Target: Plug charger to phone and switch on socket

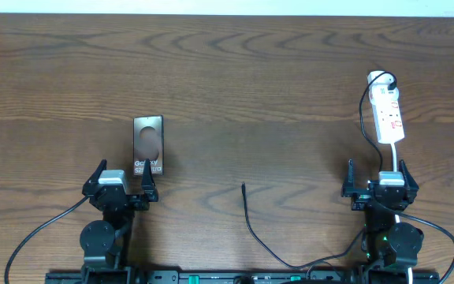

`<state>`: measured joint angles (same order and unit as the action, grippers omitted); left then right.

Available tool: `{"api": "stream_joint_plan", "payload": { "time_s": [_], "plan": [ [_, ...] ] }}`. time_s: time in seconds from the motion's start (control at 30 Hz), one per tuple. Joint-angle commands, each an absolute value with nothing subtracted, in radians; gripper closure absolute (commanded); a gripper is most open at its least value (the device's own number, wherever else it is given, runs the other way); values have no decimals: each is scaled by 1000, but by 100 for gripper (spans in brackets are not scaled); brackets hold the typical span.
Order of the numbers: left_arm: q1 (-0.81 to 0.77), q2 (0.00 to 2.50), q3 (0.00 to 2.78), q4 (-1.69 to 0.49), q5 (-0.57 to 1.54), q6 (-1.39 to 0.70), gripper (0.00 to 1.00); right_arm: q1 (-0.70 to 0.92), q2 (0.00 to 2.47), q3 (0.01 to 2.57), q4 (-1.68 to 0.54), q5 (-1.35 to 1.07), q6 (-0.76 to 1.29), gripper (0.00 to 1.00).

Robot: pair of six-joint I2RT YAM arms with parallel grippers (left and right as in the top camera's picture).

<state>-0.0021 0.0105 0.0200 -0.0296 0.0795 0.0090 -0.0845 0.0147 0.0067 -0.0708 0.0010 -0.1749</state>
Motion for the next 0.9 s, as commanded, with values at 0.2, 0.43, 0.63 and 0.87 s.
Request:
{"api": "stream_joint_plan", "payload": {
  "time_s": [0.2, 0.43, 0.63, 0.87],
  "plan": [
    [-3, 5, 4, -65, 93, 26, 7, -78, 12, 6, -75, 17, -189, 1],
    [-3, 5, 4, -64, 93, 26, 6, -78, 12, 6, -75, 17, -188, 1],
    [-3, 5, 15, -60, 94, 26, 6, -78, 12, 6, -75, 17, -189, 1],
    [-3, 48, 133, -68, 93, 26, 7, -78, 12, 6, -75, 17, -189, 1]
  ]
}}
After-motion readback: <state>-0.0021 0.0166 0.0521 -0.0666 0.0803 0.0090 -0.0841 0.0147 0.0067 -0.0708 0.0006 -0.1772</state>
